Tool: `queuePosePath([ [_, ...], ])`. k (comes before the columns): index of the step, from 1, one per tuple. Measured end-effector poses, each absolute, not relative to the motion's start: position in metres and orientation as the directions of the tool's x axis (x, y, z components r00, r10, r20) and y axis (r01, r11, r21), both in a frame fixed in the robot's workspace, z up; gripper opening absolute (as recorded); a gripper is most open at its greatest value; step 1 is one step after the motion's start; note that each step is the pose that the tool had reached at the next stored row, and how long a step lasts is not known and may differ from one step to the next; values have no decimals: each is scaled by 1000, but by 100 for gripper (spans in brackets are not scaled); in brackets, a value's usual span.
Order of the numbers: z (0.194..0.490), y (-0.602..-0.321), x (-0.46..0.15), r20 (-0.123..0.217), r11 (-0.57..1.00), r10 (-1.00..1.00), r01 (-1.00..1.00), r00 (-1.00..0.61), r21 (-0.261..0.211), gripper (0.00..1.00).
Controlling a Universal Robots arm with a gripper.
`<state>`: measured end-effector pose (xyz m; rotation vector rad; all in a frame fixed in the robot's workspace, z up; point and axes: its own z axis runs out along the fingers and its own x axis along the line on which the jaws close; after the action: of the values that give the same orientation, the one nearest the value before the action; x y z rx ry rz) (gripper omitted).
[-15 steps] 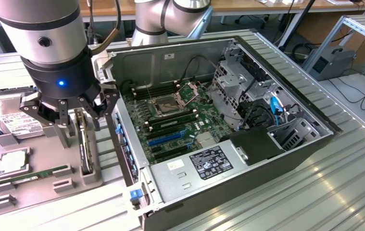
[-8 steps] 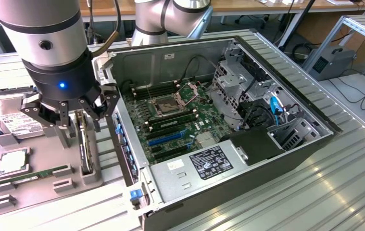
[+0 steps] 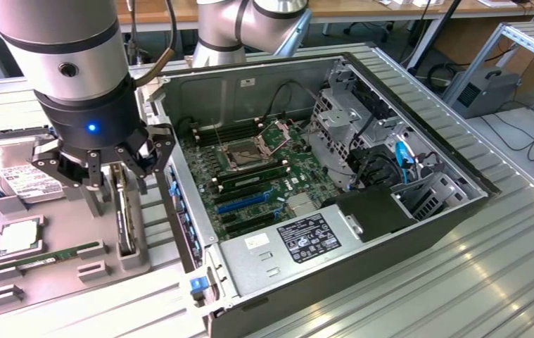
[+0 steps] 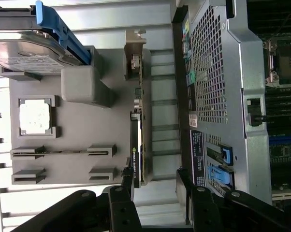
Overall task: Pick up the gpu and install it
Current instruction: 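Pick up the gpu and move the gpu toward the slot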
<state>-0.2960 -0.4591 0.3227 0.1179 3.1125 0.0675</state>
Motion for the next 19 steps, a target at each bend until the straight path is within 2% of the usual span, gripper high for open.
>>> queuePosePath([
  [19, 316, -459, -296, -24, 996, 76, 75, -997, 44, 48],
])
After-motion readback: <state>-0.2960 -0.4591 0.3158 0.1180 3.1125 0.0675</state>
